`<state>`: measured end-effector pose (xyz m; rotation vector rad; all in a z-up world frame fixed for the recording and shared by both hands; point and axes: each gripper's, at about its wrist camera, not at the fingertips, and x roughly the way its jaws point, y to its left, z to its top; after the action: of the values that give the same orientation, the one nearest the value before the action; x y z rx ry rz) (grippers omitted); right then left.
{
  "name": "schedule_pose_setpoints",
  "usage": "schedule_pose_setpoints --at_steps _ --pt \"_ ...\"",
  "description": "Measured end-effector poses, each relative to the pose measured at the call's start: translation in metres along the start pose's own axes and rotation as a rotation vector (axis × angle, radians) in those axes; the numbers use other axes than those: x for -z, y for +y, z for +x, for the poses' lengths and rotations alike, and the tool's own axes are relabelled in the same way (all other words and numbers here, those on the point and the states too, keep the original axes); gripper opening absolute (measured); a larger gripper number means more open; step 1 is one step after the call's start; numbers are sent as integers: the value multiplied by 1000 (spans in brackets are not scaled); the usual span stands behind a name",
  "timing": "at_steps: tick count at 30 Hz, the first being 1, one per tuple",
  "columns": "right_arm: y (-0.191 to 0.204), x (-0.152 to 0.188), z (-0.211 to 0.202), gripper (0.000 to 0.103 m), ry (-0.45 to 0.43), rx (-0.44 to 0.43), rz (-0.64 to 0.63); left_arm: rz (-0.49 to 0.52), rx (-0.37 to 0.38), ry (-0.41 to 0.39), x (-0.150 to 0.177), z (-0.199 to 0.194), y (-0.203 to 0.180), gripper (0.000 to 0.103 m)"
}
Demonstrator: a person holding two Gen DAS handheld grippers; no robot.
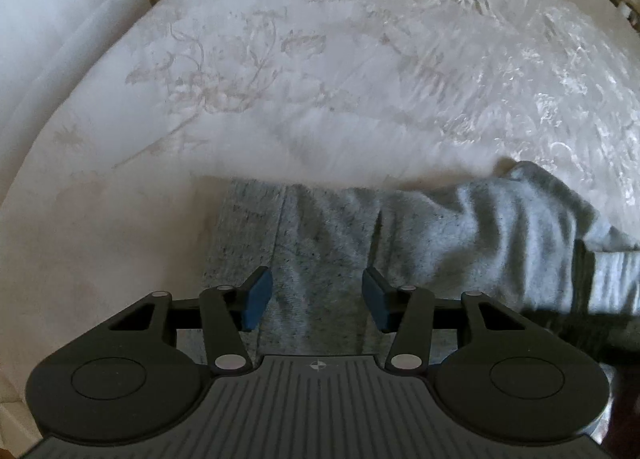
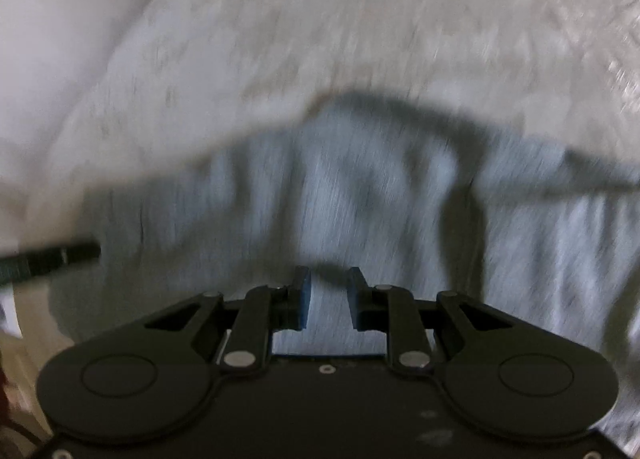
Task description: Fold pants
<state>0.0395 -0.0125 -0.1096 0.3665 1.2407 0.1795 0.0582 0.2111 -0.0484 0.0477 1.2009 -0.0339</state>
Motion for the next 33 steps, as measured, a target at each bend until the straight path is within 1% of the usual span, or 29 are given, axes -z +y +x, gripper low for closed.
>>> schedule_pose_setpoints --at_steps 2,6,9,10,12,14,16,19,21,23,25,28,32,33 --pt "5 17 7 23 62 1 -23 -11 3 11 0 3 5 48" --pt "12 40 -1 23 100 -20 -67 -17 11 30 1 8 13 48" --pt "17 40 -8 23 102 -31 -100 -15 15 51 8 12 19 48" --pt "18 36 -13 23 82 -31 -107 -9 15 61 11 14 20 48" --pt "17 23 -23 23 9 -24 -91 7 9 79 18 17 22 48" --pt "12 3 -28 23 -61 -4 -41 35 2 84 24 20 22 48" --pt "7 -23 -24 23 -105 28 -8 60 1 72 30 19 22 49" --pt "6 -54 -9 23 -139 65 -21 75 7 62 35 15 23 49" --pt "3 -74 7 23 -126 75 -13 49 33 50 38 10 29 48" --pt "-1 -91 26 23 -103 91 17 10 76 34 42 3 38 48" --pt "-6 -96 37 23 -84 115 40 -26 119 15 48 -5 48 48" --pt "-5 -91 34 24 -85 122 45 -63 150 -38 58 -20 61 48" --pt "3 -73 18 32 -87 74 30 -60 158 -98 59 -32 70 49" --pt "3 -67 14 34 -88 66 21 -68 160 -108 56 -32 72 52"
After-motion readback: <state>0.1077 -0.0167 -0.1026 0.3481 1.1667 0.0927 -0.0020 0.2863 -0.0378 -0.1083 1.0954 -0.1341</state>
